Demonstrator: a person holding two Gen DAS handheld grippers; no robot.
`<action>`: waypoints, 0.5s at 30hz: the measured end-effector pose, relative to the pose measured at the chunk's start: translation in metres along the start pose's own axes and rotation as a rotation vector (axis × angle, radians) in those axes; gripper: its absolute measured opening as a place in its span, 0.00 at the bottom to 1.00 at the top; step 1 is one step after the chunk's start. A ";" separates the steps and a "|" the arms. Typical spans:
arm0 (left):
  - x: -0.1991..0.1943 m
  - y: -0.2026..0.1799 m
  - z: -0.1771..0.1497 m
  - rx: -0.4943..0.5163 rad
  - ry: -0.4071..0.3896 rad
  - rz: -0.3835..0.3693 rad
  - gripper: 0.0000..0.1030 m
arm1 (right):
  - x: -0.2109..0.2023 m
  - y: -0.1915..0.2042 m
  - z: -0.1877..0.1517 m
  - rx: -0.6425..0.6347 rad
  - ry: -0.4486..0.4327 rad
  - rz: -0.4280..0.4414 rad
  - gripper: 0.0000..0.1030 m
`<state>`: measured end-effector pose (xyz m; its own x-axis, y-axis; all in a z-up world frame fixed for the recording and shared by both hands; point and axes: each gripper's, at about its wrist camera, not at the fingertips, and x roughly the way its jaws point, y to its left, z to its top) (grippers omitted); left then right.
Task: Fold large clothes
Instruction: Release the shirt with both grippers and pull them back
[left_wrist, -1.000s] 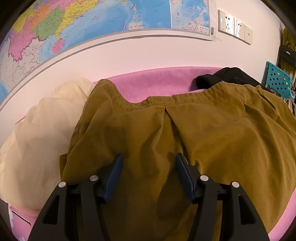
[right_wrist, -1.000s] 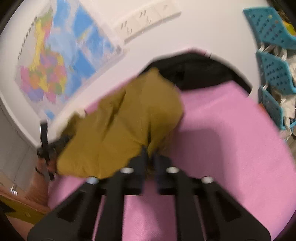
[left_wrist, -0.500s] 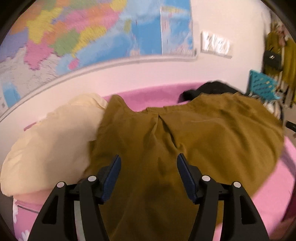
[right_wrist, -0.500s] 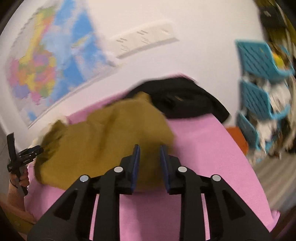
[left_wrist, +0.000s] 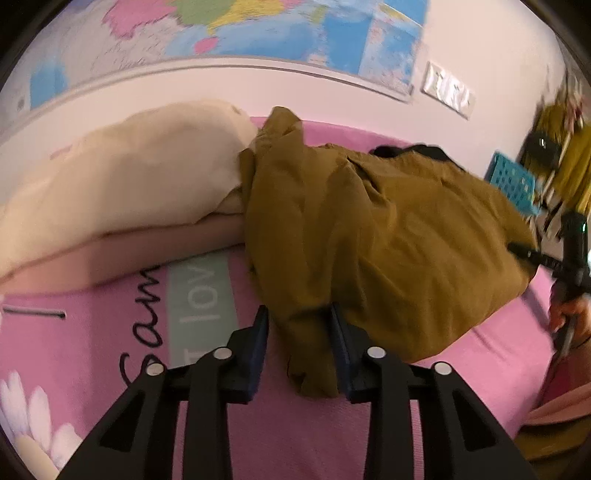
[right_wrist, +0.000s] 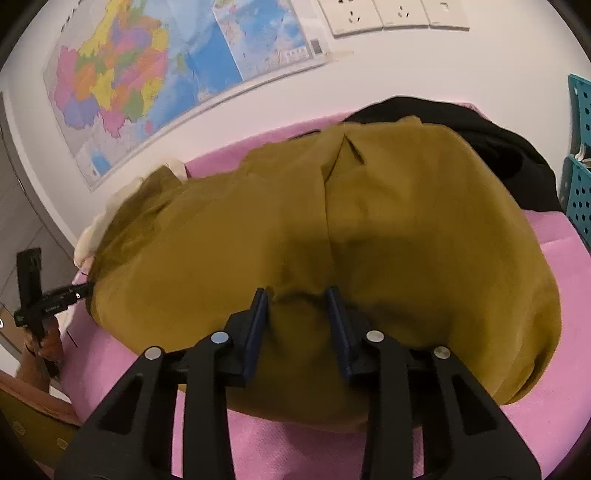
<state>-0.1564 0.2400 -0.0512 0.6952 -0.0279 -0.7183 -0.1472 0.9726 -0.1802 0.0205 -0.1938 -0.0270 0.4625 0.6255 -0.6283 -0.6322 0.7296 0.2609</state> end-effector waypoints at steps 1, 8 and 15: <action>-0.003 0.004 0.002 -0.026 0.000 -0.012 0.43 | -0.002 0.002 0.001 -0.007 0.002 -0.007 0.33; 0.001 0.008 0.006 -0.039 0.016 -0.036 0.35 | -0.016 0.018 0.004 -0.038 -0.024 0.005 0.39; 0.002 -0.005 0.003 0.011 0.015 0.004 0.22 | -0.024 0.064 0.014 -0.181 -0.055 0.044 0.49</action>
<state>-0.1516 0.2357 -0.0496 0.6836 -0.0271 -0.7294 -0.1425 0.9751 -0.1698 -0.0227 -0.1583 0.0152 0.4620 0.6735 -0.5769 -0.7520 0.6424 0.1477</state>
